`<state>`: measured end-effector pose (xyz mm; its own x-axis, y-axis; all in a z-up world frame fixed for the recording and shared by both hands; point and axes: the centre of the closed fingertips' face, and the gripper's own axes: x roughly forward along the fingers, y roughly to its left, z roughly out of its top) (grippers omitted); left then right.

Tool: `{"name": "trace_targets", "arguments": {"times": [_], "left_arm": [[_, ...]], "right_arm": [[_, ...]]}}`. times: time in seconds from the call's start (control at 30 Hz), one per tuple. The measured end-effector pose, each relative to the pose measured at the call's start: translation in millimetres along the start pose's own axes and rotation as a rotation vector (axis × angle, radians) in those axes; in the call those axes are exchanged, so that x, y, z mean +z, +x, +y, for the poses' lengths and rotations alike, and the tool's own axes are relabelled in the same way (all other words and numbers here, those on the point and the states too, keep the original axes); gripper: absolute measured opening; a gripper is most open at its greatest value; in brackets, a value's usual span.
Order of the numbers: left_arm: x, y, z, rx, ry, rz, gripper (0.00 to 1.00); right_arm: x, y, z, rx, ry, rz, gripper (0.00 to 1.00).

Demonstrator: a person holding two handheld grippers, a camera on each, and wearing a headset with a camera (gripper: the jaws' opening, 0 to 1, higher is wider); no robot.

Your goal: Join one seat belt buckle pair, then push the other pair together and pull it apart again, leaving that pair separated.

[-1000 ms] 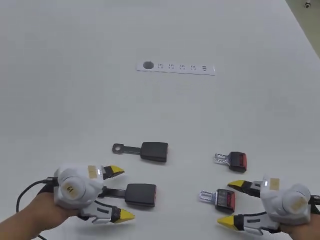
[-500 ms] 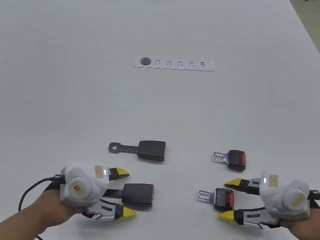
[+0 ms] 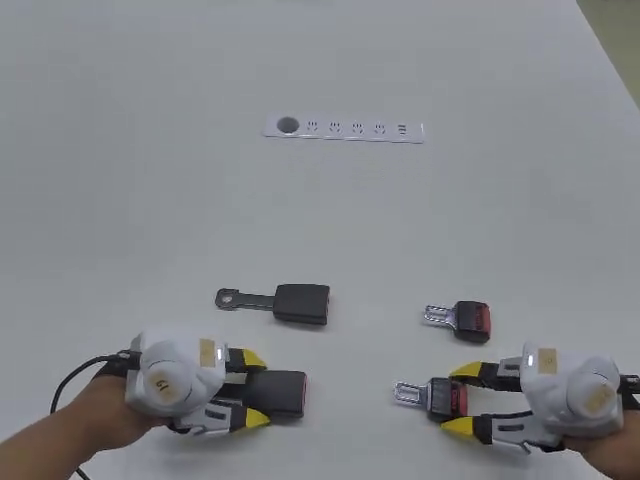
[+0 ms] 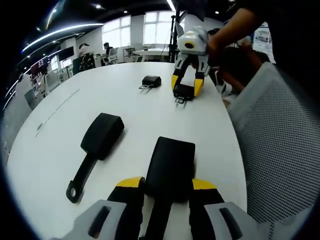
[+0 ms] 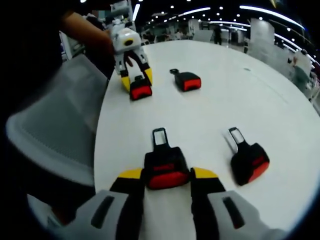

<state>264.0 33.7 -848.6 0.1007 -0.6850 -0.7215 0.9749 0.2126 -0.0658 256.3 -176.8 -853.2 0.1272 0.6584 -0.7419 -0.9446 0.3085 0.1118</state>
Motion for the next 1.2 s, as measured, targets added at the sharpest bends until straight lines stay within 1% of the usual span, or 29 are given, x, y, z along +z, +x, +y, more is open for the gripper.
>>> {"name": "trace_targets", "arguments": {"times": [0.17,0.2,0.3,0.4,0.5,0.57,0.67,0.87,1.07,1.2], "left_arm": [[-3.2,1.3,0.9,-0.010,0.027,0.009,0.35],[-4.0,1.4,1.2,-0.014,0.044,0.020,0.35],[-4.5,2.2,1.2,-0.024,0.067,0.043,0.35],[-5.6,2.4,1.8,-0.031,0.069,0.051,0.35],[-6.4,2.9,1.4,-0.035,0.078,0.056,0.35],[-7.6,3.4,1.8,-0.035,0.084,0.056,0.34],[-8.5,3.7,2.5,-0.033,0.078,0.047,0.34],[-4.5,3.5,0.2,-0.033,0.073,0.040,0.34],[-4.8,3.8,0.2,-0.035,0.067,0.033,0.34],[-3.9,3.8,-0.6,-0.034,0.060,0.027,0.34]], "right_arm": [[-1.1,-0.2,-0.8,0.014,-0.032,0.011,0.36],[-0.8,-0.1,-0.7,0.018,-0.038,0.013,0.36],[-0.6,-0.6,-0.4,0.024,-0.046,0.014,0.36],[-0.9,-1.2,-1.2,0.034,-0.041,0.010,0.36],[-1.6,-1.5,-1.3,0.045,-0.055,0.020,0.35],[-1.5,-1.5,-1.2,0.048,-0.059,0.022,0.35],[-1.3,-1.6,-0.9,0.047,-0.053,0.015,0.35],[-0.7,-1.1,-0.8,0.043,-0.047,0.001,0.35],[9.9,7.6,3.0,0.051,-0.050,-0.028,0.35],[18.5,15.2,5.5,0.051,-0.026,-0.053,0.35]]}}
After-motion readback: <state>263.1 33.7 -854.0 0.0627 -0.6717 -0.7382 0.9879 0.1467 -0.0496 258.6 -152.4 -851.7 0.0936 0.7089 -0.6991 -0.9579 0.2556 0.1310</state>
